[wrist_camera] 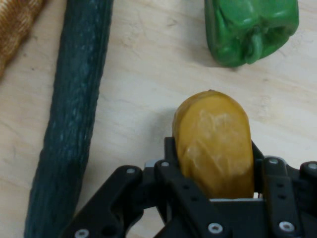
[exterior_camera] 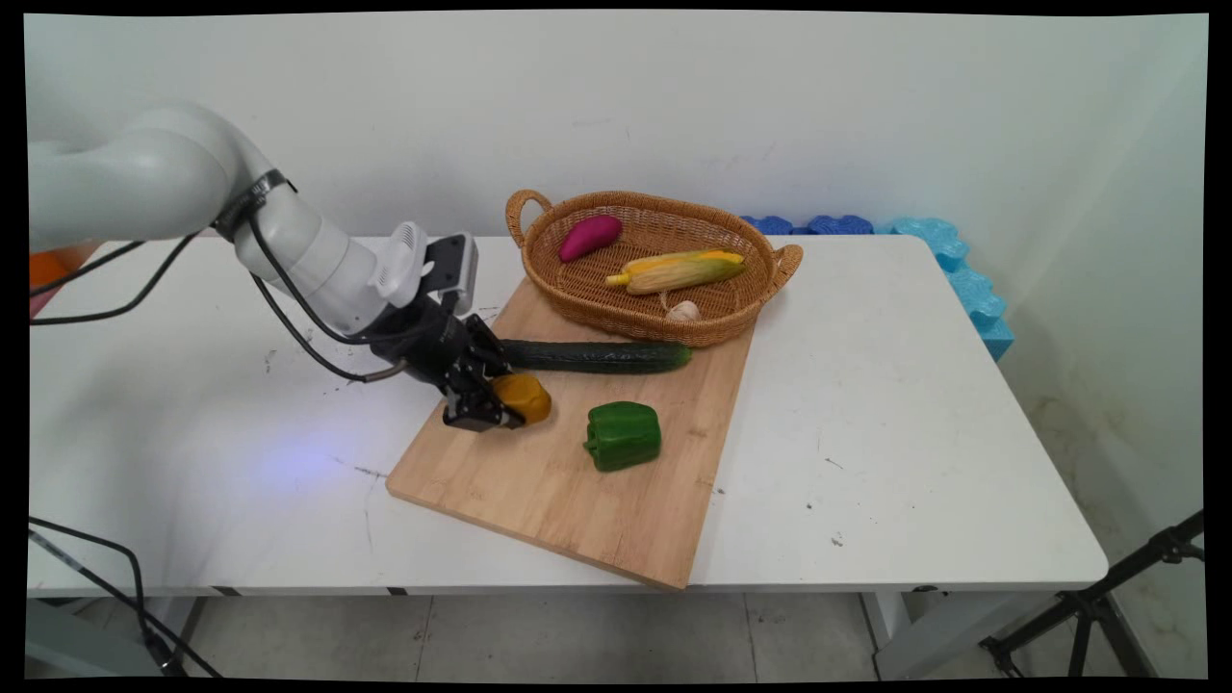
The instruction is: Place the picked object on the cutting board
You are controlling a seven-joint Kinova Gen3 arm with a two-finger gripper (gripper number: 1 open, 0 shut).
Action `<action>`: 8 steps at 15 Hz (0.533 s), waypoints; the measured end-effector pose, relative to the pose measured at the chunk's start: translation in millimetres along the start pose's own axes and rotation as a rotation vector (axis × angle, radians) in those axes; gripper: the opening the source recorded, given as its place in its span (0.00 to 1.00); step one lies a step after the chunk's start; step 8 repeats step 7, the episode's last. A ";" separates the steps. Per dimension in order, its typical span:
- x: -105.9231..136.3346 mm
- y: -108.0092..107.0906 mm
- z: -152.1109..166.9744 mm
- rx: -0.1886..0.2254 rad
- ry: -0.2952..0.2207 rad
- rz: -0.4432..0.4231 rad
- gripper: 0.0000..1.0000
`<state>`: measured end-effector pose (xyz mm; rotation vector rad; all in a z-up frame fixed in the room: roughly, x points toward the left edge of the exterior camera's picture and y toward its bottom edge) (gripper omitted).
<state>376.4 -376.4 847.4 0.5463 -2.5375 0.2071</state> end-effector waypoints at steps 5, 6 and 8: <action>-1.1 3.1 10.5 0.005 0.005 0.012 1.00; -1.1 3.5 10.9 0.007 0.009 0.017 1.00; 0.4 3.7 8.3 0.008 0.021 0.026 1.00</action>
